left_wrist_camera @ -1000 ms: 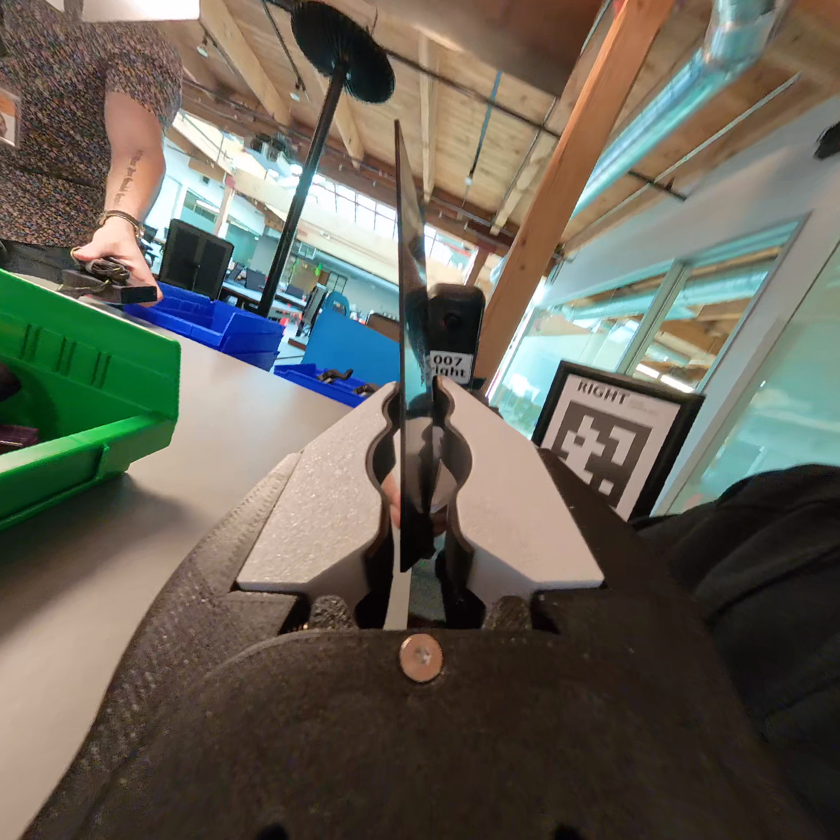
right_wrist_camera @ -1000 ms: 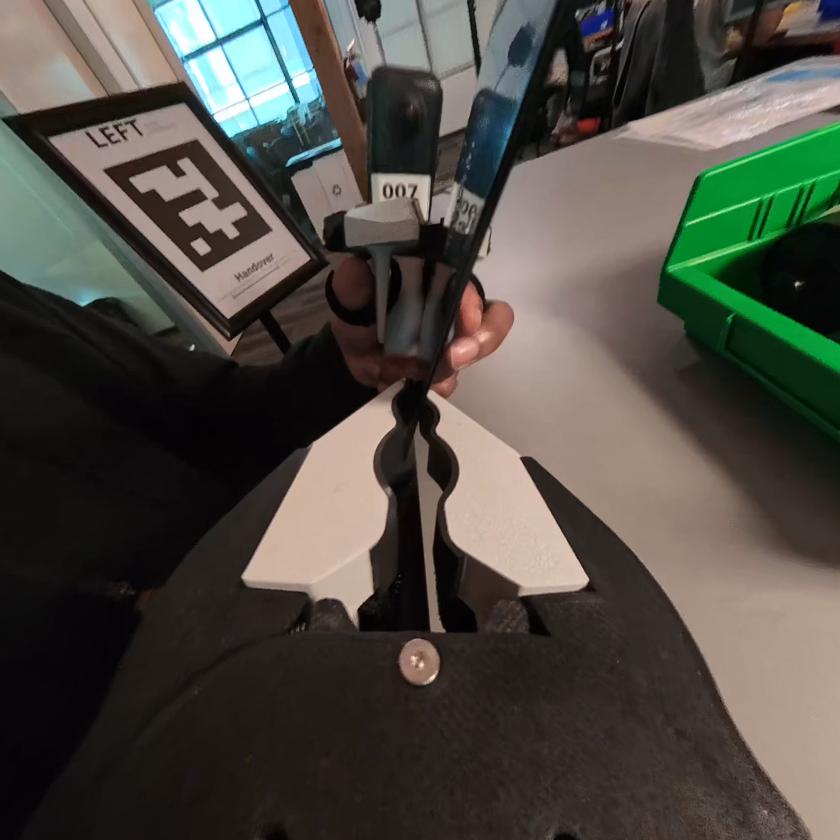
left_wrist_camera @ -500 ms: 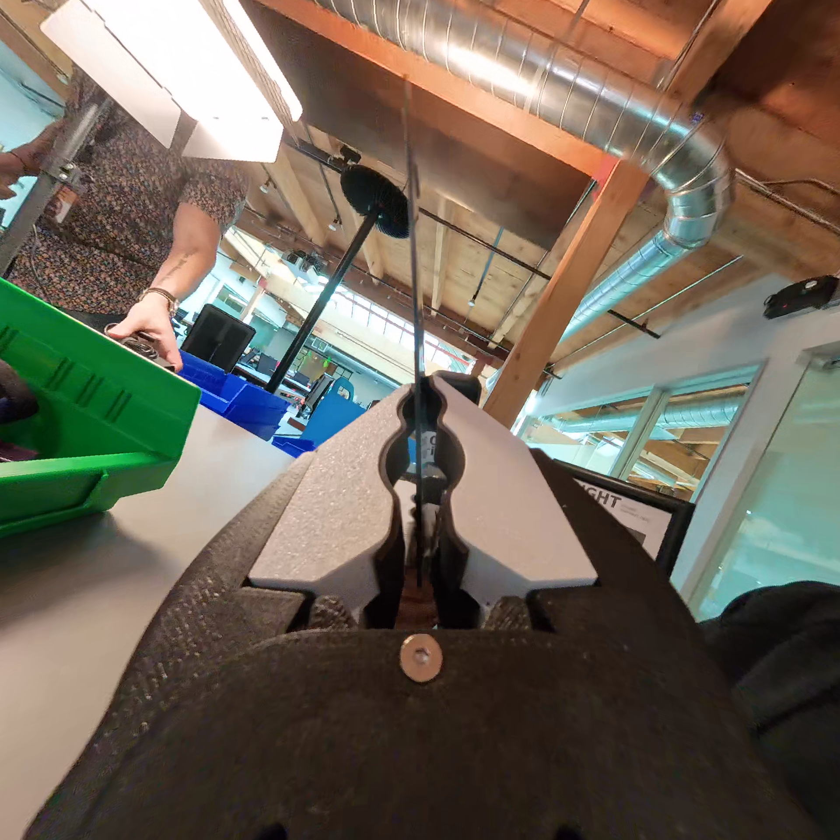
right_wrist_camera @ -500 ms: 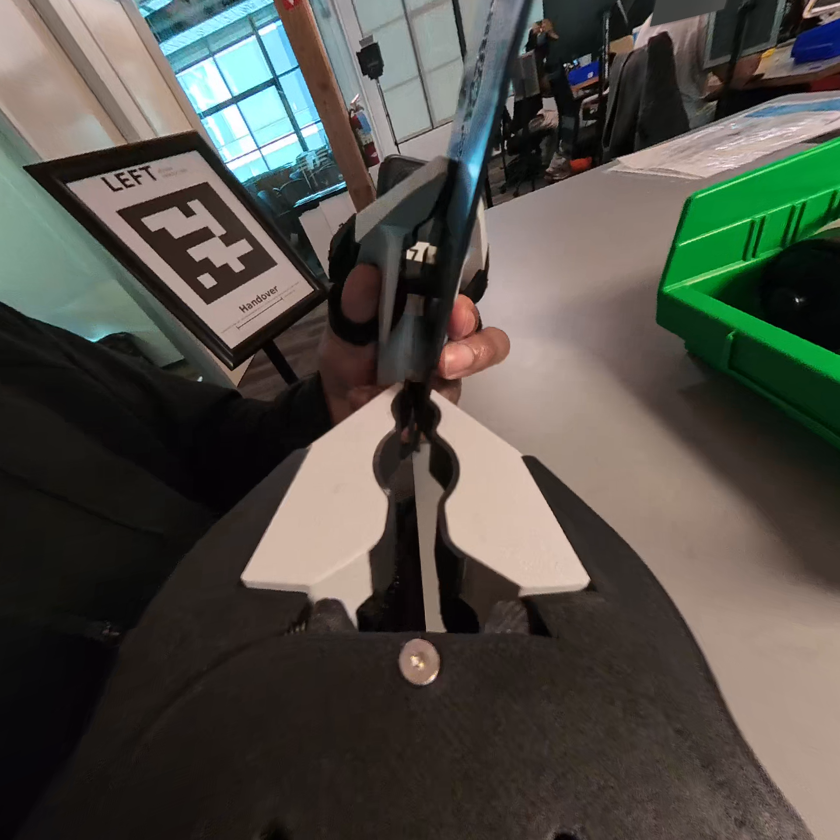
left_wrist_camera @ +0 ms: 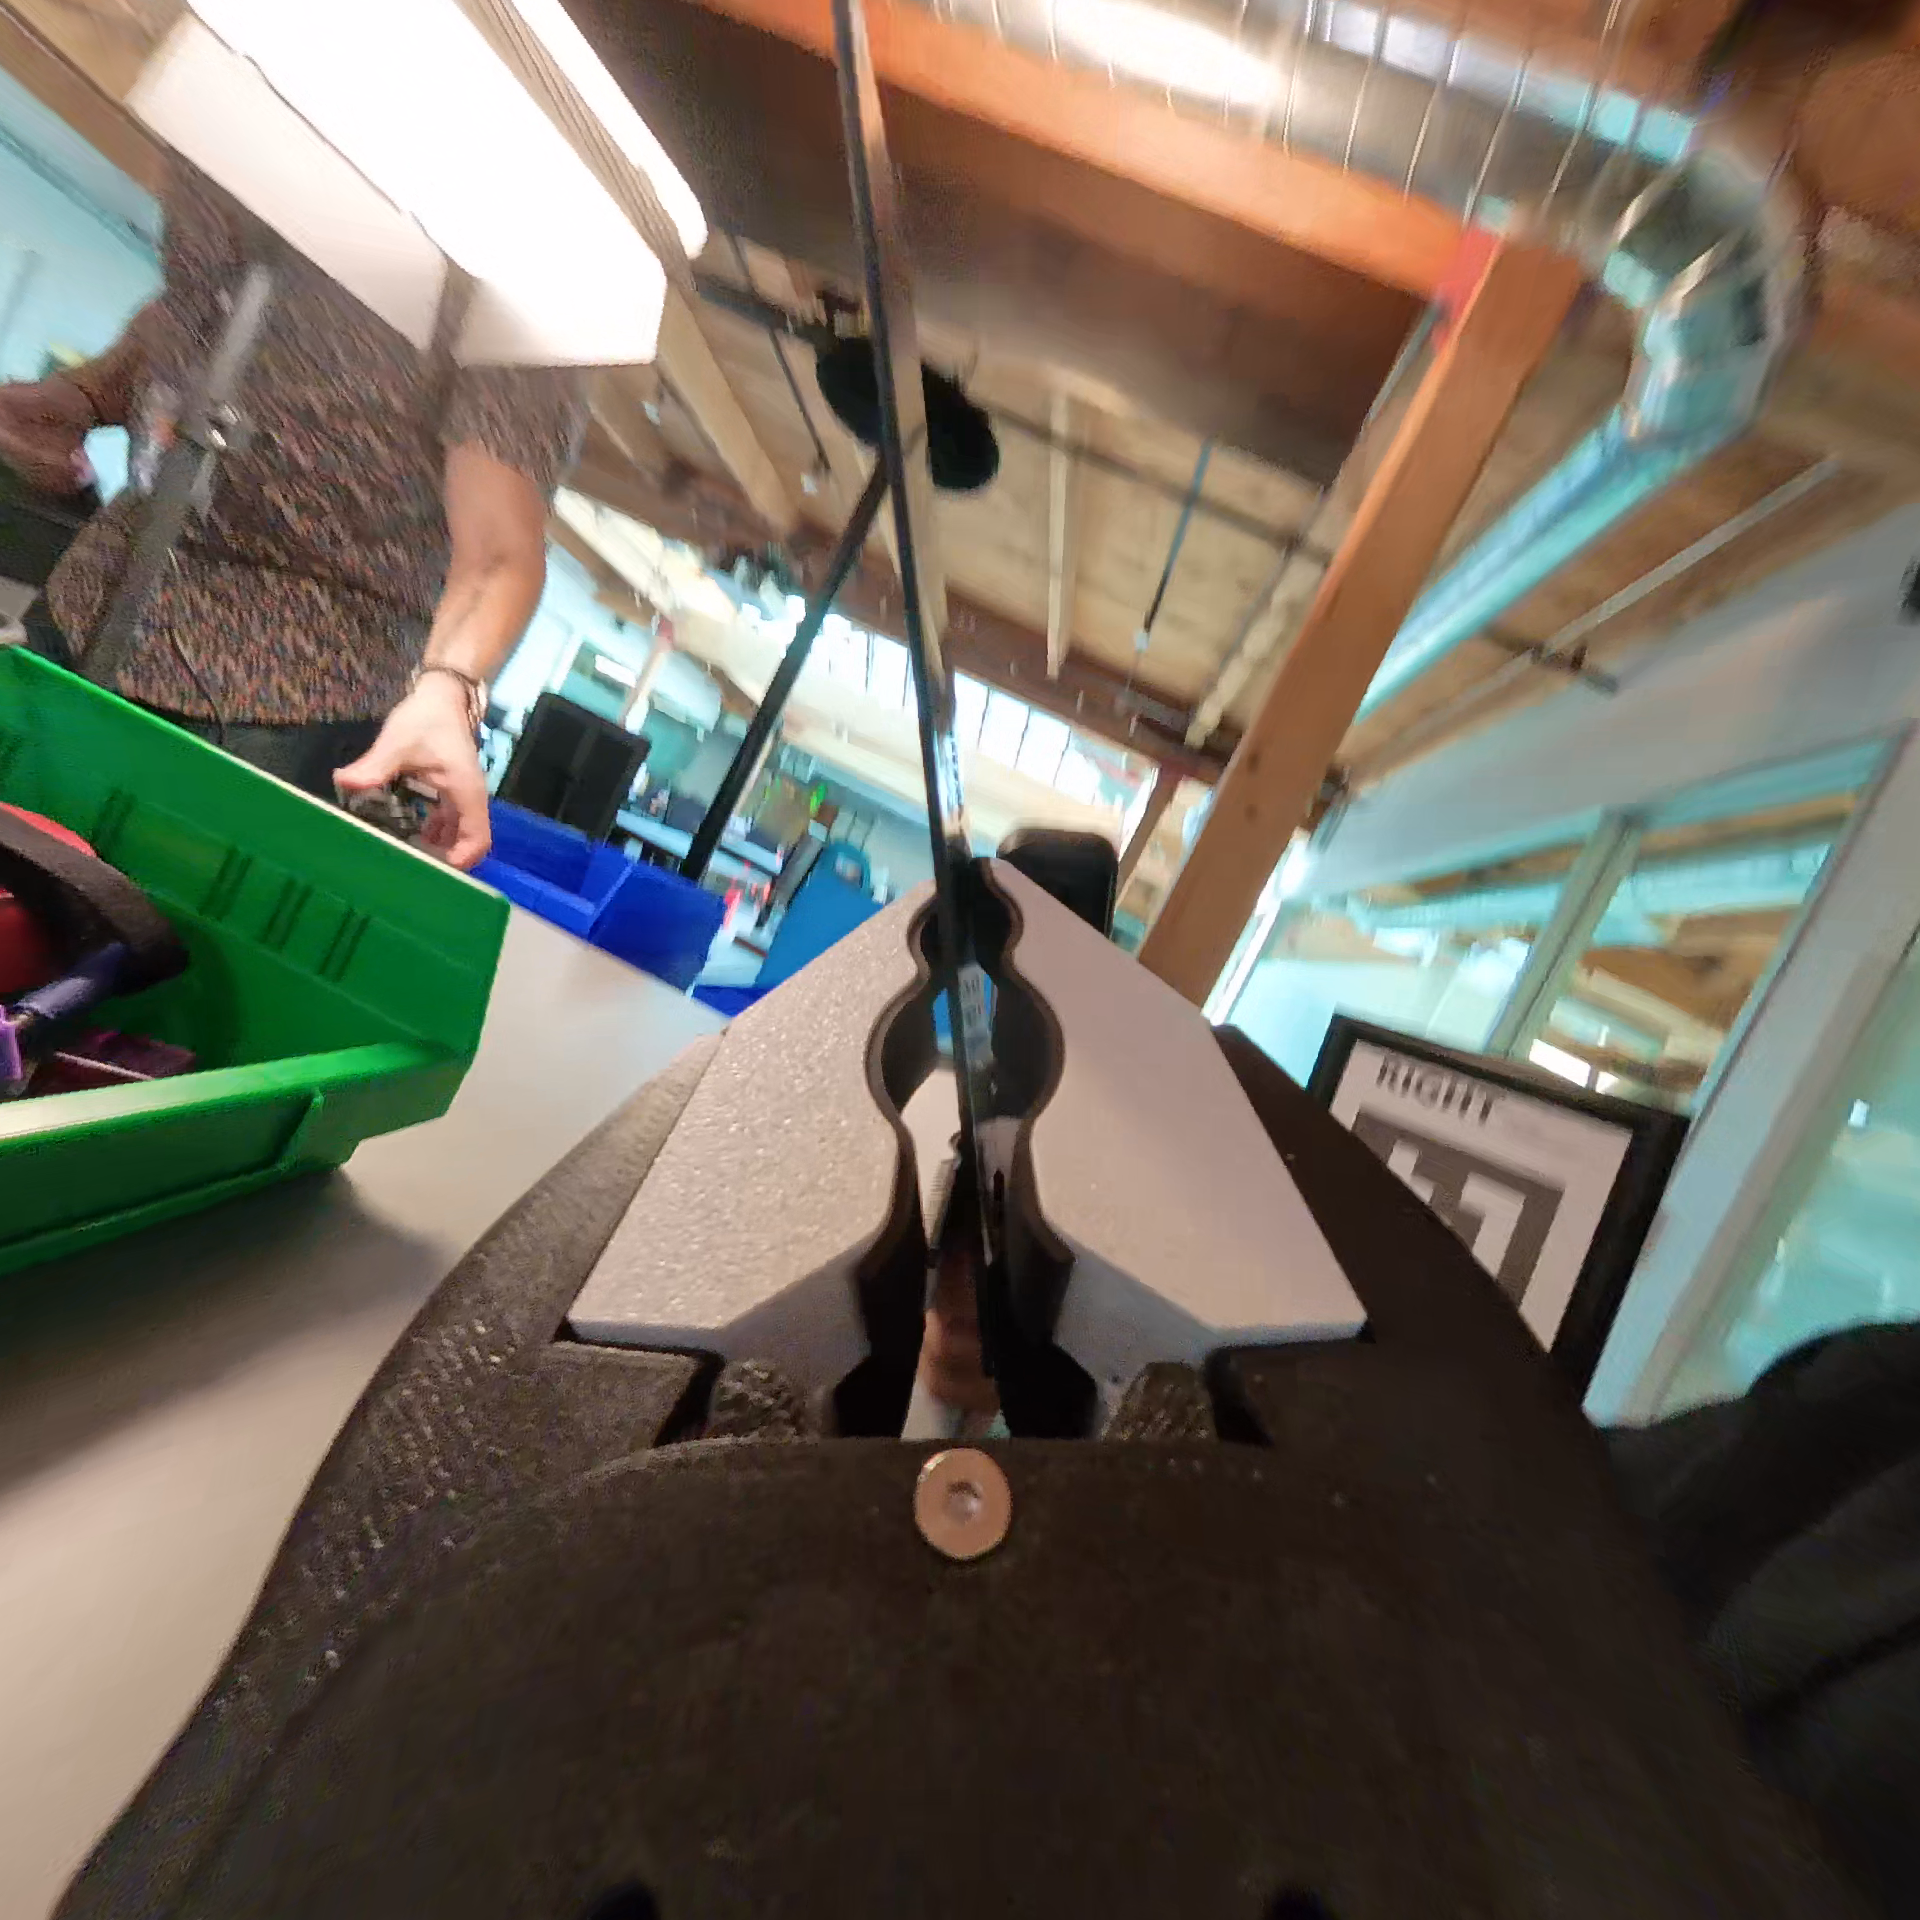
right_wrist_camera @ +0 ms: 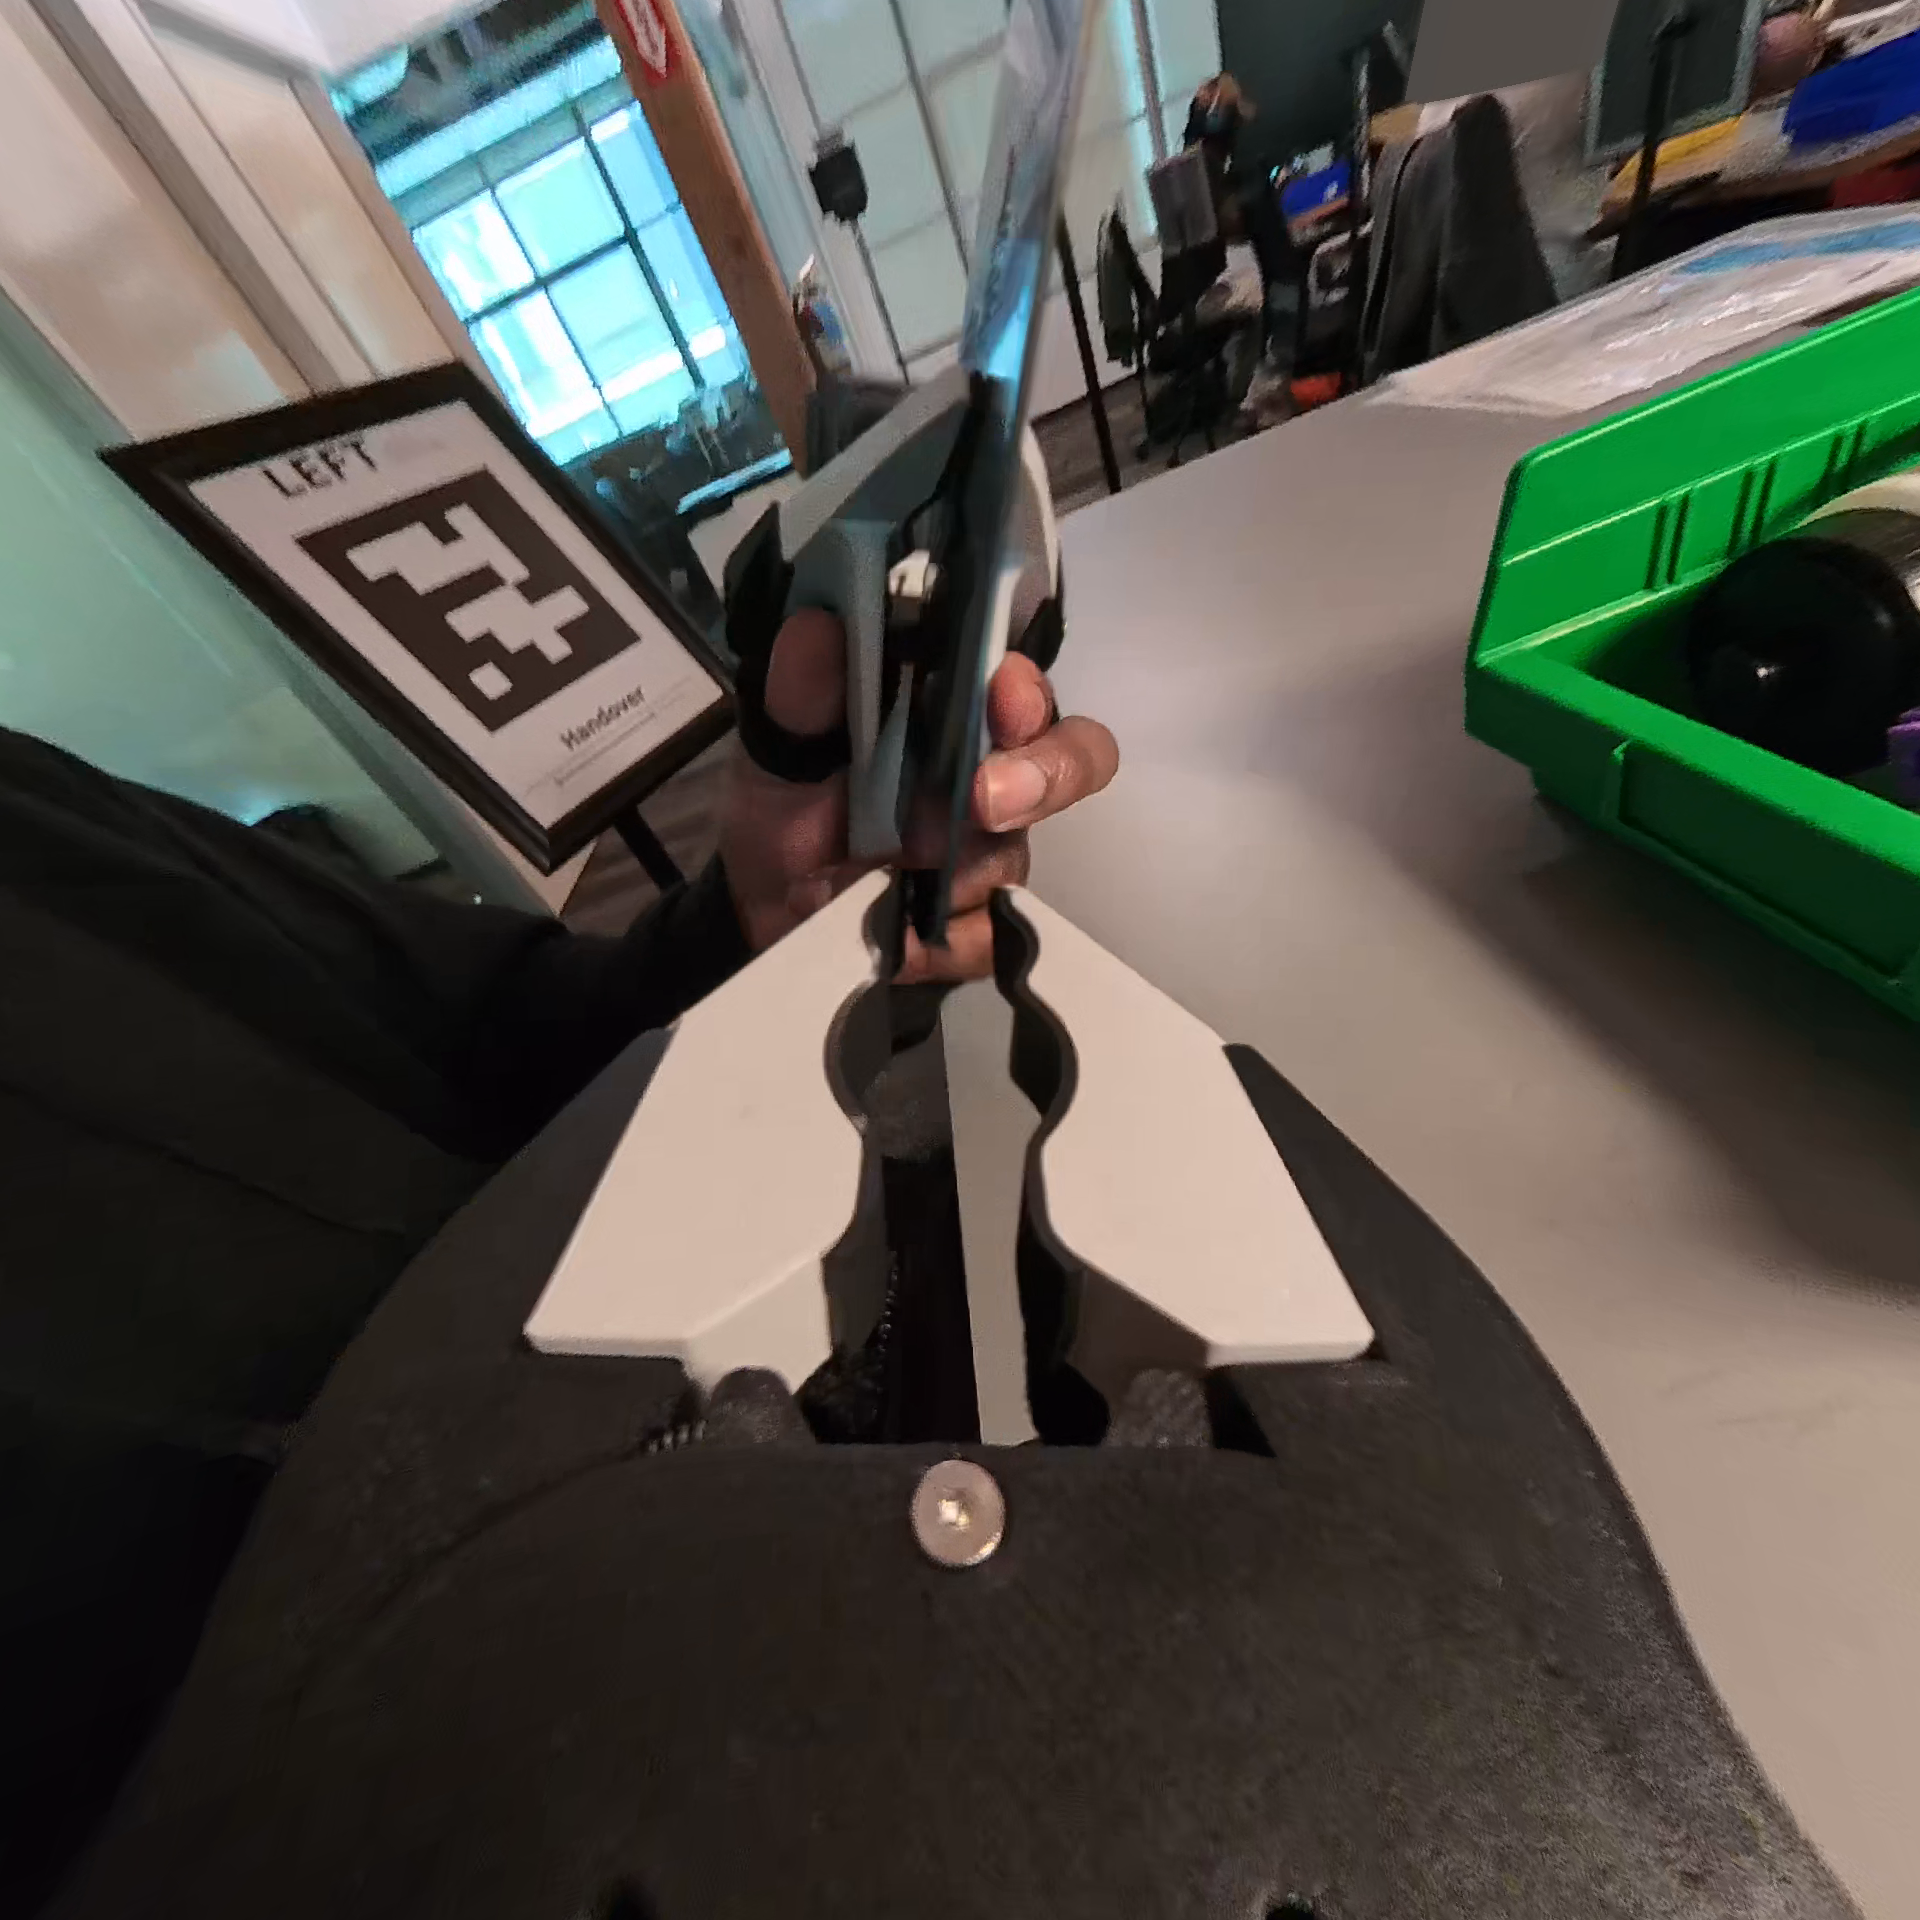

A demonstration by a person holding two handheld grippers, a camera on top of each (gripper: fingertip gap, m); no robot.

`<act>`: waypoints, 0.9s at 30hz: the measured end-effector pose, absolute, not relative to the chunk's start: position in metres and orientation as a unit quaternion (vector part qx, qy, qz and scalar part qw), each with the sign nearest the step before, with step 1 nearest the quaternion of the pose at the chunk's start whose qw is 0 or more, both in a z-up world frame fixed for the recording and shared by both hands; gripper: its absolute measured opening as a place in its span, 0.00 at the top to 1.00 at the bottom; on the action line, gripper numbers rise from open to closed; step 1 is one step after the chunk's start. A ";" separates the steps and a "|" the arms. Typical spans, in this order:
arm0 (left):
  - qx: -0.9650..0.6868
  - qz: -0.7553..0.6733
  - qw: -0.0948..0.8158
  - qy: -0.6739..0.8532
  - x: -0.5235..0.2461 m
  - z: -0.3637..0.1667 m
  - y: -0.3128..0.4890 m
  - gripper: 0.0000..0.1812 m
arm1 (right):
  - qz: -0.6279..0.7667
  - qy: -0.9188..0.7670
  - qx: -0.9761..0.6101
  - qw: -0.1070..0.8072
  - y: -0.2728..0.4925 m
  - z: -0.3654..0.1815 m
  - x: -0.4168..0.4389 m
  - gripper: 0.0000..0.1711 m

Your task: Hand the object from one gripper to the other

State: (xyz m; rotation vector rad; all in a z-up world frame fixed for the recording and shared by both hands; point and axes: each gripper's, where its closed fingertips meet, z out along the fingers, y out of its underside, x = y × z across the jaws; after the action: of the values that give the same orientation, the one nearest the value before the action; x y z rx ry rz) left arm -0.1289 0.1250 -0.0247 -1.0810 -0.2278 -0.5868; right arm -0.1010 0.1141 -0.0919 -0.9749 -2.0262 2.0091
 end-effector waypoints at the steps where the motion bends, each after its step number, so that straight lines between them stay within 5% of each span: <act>1: -0.476 -0.283 0.823 -0.123 -0.135 -0.021 0.120 0.99 | 0.670 -0.663 -0.327 0.065 0.116 -0.090 -0.102 0.87; 6: -0.391 -0.290 0.856 -0.173 -0.147 -0.015 0.111 0.99 | 0.687 -0.647 -0.328 0.042 0.104 -0.091 -0.107 0.76; 11: -0.398 -0.276 0.857 -0.177 -0.141 -0.017 0.119 0.98 | 0.709 -0.615 -0.336 0.077 0.109 -0.083 -0.119 0.95; 27: -0.411 -0.262 0.864 -0.129 -0.137 -0.004 0.105 0.98 | 0.736 -0.603 -0.294 0.089 0.130 -0.055 -0.099 0.97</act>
State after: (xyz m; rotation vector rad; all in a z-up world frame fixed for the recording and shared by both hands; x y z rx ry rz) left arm -0.1373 0.1055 -0.0043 -0.8609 -0.2704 -0.5483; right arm -0.0992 0.1304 -0.0554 -0.8743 -1.7929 2.1906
